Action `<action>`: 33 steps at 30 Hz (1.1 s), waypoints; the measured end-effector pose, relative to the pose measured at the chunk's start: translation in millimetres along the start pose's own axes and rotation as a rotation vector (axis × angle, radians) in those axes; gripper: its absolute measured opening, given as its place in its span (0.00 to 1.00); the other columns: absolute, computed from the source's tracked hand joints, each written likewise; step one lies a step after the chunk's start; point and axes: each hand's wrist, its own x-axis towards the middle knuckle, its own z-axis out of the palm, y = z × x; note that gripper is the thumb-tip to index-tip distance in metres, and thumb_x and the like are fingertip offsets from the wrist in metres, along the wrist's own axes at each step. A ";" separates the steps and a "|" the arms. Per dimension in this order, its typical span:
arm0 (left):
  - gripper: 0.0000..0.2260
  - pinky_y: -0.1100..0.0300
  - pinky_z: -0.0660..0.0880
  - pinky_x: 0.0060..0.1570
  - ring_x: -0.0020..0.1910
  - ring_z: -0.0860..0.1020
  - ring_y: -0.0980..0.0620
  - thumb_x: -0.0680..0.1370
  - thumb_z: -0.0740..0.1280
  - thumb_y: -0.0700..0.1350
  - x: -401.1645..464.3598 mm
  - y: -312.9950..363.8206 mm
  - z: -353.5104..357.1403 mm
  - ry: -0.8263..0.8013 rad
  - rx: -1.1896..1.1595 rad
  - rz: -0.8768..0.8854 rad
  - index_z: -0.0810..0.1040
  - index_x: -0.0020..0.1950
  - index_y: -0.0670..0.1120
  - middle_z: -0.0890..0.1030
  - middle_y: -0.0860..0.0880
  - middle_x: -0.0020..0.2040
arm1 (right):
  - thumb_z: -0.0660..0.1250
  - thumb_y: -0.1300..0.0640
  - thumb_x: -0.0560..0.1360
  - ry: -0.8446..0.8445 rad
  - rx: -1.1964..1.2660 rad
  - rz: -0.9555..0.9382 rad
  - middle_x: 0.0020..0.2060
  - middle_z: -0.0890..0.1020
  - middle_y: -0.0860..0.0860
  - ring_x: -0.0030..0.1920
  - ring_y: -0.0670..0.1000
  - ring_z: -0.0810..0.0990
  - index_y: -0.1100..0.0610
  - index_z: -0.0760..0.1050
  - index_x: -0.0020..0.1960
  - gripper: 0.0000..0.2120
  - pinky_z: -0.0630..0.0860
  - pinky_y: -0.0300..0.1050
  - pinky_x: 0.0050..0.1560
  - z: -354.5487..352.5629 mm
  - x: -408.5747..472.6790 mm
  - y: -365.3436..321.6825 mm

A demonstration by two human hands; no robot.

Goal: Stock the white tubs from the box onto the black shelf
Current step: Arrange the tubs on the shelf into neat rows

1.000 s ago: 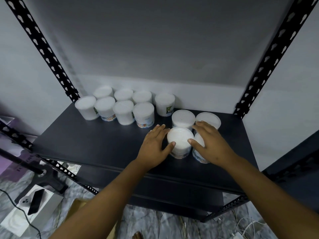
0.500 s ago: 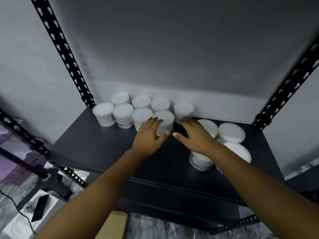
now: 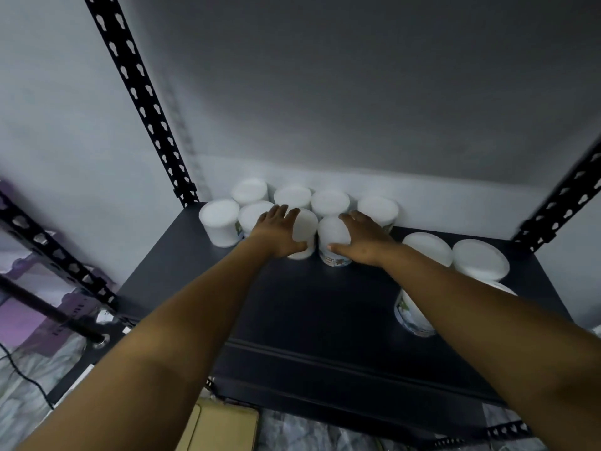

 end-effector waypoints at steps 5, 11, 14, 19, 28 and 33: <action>0.41 0.46 0.52 0.74 0.76 0.53 0.43 0.72 0.66 0.61 14.5 -8.9 -0.2 -0.079 0.006 0.039 0.50 0.77 0.50 0.54 0.45 0.77 | 0.67 0.37 0.70 0.015 -0.007 -0.004 0.72 0.61 0.54 0.70 0.55 0.62 0.52 0.55 0.74 0.40 0.63 0.51 0.68 8.4 10.0 -4.2; 0.36 0.47 0.59 0.68 0.68 0.63 0.41 0.71 0.67 0.60 20.0 -8.0 -0.4 -0.021 0.005 0.066 0.58 0.74 0.51 0.65 0.45 0.69 | 0.68 0.40 0.70 0.025 0.015 0.008 0.72 0.61 0.54 0.69 0.56 0.63 0.54 0.57 0.73 0.39 0.64 0.51 0.67 9.6 15.2 -5.2; 0.34 0.48 0.59 0.68 0.68 0.64 0.41 0.71 0.67 0.59 19.8 -7.0 -2.3 -0.011 0.025 0.063 0.60 0.74 0.51 0.65 0.45 0.69 | 0.69 0.41 0.70 0.017 0.033 0.008 0.71 0.62 0.55 0.68 0.57 0.63 0.54 0.57 0.73 0.39 0.64 0.52 0.67 9.5 16.2 -4.8; 0.36 0.48 0.60 0.65 0.66 0.64 0.41 0.70 0.69 0.58 17.5 -0.6 -5.8 -0.030 0.020 0.060 0.60 0.74 0.52 0.66 0.44 0.68 | 0.70 0.41 0.70 0.026 0.056 0.010 0.72 0.61 0.54 0.69 0.56 0.61 0.54 0.57 0.74 0.40 0.63 0.51 0.68 8.9 13.1 -3.1; 0.41 0.47 0.62 0.63 0.66 0.64 0.40 0.66 0.70 0.64 13.8 14.3 2.2 -0.058 0.013 0.037 0.58 0.74 0.55 0.65 0.42 0.66 | 0.71 0.39 0.66 0.000 0.052 0.033 0.67 0.66 0.53 0.66 0.55 0.65 0.49 0.58 0.73 0.41 0.67 0.50 0.64 6.0 -1.3 14.0; 0.40 0.47 0.63 0.64 0.67 0.63 0.40 0.67 0.69 0.65 5.1 29.3 6.5 -0.056 0.008 0.066 0.58 0.74 0.54 0.64 0.42 0.67 | 0.71 0.38 0.64 -0.038 0.024 0.042 0.67 0.67 0.52 0.65 0.55 0.68 0.47 0.59 0.73 0.42 0.70 0.50 0.62 -2.9 -15.6 25.5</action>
